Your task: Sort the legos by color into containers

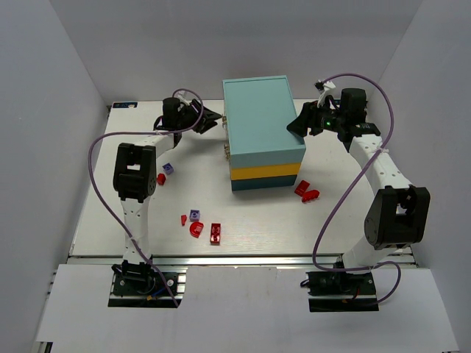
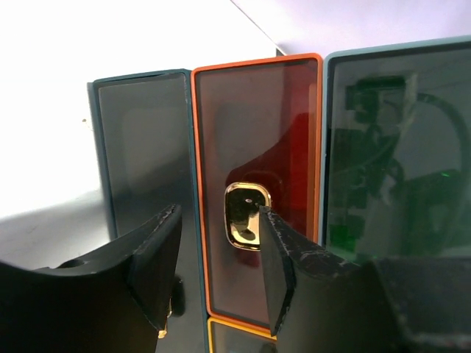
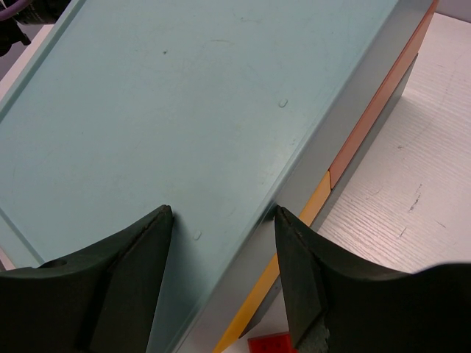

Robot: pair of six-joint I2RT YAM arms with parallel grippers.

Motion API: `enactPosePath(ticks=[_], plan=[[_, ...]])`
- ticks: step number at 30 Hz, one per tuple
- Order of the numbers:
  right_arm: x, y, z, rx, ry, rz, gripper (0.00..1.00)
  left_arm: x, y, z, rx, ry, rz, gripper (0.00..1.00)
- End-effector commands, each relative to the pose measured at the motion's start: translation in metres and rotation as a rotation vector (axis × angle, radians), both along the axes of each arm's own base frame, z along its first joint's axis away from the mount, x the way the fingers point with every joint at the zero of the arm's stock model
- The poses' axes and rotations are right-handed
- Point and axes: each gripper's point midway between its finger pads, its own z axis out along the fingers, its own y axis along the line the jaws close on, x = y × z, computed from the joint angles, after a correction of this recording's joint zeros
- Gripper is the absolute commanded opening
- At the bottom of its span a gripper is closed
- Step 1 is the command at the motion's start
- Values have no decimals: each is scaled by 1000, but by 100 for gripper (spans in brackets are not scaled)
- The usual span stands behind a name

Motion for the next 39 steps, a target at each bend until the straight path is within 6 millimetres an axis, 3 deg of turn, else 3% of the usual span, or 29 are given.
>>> enactPosePath(ticks=[1, 12, 20, 32, 39], plan=[[-9, 10, -14, -3, 52, 63, 62, -10, -24, 48, -103, -110, -116, 56], [-9, 10, -16, -1, 54, 66, 62, -17, -29, 50, -160, -120, -160, 53], [-9, 10, -14, 2, 52, 64, 62, -24, -34, 30, -152, -57, -171, 48], [-9, 11, -13, 3, 51, 65, 62, -30, -34, 21, -150, -26, -175, 32], [-10, 10, -14, 0, 54, 61, 62, -26, -21, 23, -137, -20, -140, 22]])
